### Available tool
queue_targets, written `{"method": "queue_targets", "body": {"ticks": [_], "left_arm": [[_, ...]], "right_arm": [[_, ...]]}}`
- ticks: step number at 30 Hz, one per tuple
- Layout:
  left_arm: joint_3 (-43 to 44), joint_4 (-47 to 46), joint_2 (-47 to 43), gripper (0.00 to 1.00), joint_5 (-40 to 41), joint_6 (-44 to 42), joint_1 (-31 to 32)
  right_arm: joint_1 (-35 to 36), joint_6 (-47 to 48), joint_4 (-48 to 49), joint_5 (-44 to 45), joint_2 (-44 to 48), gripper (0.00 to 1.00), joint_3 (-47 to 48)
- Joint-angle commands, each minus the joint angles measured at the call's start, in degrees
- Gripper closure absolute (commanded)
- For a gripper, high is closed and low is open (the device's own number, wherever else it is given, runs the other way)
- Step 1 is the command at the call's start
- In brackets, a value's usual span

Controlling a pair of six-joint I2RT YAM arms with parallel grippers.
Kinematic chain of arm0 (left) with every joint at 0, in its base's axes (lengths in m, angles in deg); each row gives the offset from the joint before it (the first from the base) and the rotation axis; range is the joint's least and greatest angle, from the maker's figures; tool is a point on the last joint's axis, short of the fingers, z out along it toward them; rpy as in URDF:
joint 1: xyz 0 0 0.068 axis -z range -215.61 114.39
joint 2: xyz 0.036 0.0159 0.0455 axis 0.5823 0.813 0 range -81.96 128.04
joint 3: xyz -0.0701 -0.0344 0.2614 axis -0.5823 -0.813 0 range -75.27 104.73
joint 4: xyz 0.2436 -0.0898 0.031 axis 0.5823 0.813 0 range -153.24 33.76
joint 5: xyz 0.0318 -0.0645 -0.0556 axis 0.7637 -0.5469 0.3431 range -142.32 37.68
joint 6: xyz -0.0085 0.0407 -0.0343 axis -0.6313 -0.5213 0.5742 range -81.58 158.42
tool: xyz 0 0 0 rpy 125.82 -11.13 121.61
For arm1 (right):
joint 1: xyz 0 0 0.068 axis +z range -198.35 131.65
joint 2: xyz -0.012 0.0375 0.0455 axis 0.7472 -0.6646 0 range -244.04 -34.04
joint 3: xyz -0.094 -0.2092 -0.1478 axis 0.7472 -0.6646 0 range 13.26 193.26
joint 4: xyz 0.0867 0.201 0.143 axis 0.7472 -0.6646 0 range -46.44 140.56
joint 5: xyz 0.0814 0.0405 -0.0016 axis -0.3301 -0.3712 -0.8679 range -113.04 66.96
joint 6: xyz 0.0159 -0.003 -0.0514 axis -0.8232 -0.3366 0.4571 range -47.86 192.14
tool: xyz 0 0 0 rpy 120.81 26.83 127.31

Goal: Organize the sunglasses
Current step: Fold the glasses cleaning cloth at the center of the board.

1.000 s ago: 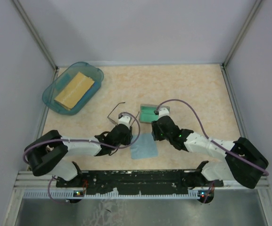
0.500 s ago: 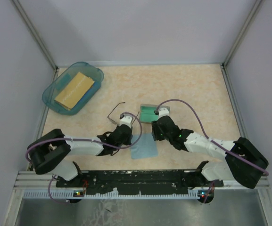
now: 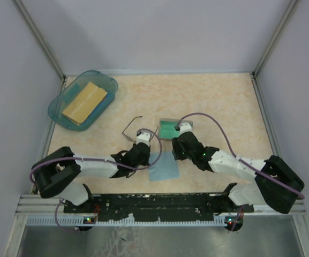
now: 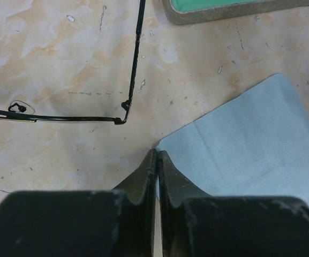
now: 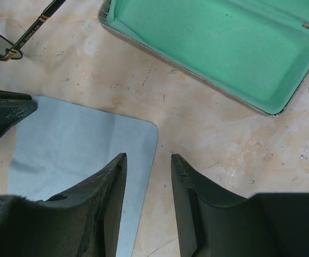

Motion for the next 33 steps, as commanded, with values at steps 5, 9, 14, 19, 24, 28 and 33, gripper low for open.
{"method": "queue_targets", "body": {"ticks": [5,9,14,19,24,28,33], "left_arm": [[0.26,1.76,-0.12,1.00,-0.12,-0.42,0.61],[-0.13,0.55,-0.32,1.00,-0.52,-0.81,0.60],[-0.38,-0.05,-0.54,1.00,-0.82,-1.20,0.61],[-0.76,-0.39,-0.76,1.00,-0.89,-1.26,0.61],[-0.86,-0.46,-1.00,1.00,-0.83,-1.22,0.61],[-0.95,-0.21,-1.28,1.00,-0.30,-1.15,0.61],[-0.85,0.08,-1.33,1.00,-0.12,-1.09,0.61]], "right_arm": [[0.57,0.48,4.32,-0.78,-4.19,0.61,2.58],[0.55,0.59,5.10,-0.69,-7.06,0.61,3.52],[0.63,0.48,6.79,0.30,-9.19,0.61,4.17],[0.59,0.34,7.91,0.89,-11.76,0.61,4.70],[0.57,0.14,8.76,0.64,-14.30,0.63,5.02],[0.59,-0.04,8.33,-0.33,-15.09,0.69,5.02],[0.67,-0.48,8.09,-1.33,-14.41,0.74,3.85]]}}
